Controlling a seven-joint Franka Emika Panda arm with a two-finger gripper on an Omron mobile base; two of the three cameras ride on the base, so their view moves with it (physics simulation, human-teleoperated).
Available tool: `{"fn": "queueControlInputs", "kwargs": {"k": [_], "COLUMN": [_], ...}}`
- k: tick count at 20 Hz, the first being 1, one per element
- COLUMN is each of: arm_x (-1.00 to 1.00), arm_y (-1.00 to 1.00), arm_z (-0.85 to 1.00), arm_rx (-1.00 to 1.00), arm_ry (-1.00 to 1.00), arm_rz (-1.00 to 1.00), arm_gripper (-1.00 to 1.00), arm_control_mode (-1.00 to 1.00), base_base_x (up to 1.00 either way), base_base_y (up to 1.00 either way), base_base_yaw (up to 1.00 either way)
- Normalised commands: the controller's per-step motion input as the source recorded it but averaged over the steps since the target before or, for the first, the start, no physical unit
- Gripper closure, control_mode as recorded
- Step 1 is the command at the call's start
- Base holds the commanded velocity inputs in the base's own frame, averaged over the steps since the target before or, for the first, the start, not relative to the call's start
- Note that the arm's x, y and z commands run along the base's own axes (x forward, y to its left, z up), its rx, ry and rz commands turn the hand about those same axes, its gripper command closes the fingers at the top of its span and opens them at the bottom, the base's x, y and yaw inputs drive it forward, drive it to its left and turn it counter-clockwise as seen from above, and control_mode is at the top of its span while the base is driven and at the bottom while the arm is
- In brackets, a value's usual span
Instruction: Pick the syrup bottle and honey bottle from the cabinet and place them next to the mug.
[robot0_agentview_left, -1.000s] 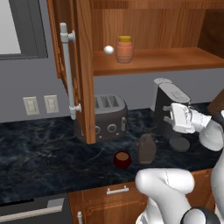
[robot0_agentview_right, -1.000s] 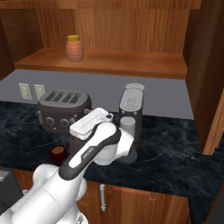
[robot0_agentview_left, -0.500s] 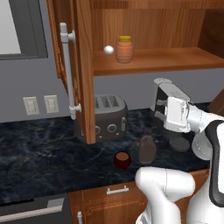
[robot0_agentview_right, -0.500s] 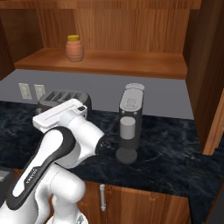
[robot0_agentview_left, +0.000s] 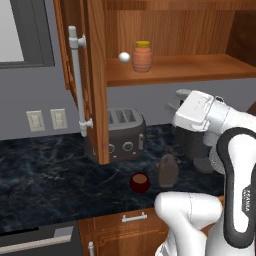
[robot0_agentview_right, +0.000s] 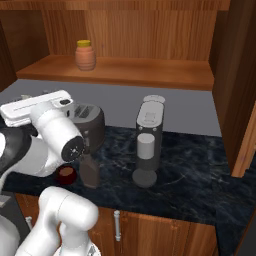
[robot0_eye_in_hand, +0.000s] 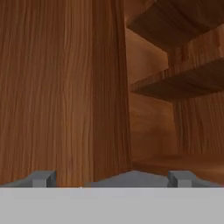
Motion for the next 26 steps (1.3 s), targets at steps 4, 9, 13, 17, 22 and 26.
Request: {"fn": "queueControlInputs", "kwargs": {"k": [4, 9, 13, 17, 22, 26], "arm_x": [-0.26, 0.0, 0.0, 0.35, 0.29, 0.17], "arm_y": [0.08, 0.01, 0.0, -0.01, -0.13, -0.12], "arm_z": [0.49, 0.07, 0.03, 0.13, 0.32, 0.09], "arm_rx": [0.03, 0.0, 0.0, 0.02, 0.03, 0.01], "arm_ry": [0.02, 0.0, 0.0, 0.04, 0.0, 0.0], "arm_rz": [-0.28, -0.27, -0.17, -0.11, -0.31, -0.29], "arm_gripper": [-1.0, -1.0, -1.0, -1.0, -1.0, -1.0], "arm_control_mode": [-1.0, -1.0, -1.0, -1.0, -1.0, -1.0], "base_base_x": [0.0, 0.0, 0.0, 0.0, 0.0, 0.0], "base_base_y": [0.0, 0.0, 0.0, 0.0, 0.0, 0.0], "base_base_yaw": [0.0, 0.0, 0.0, 0.0, 0.0, 0.0]}}
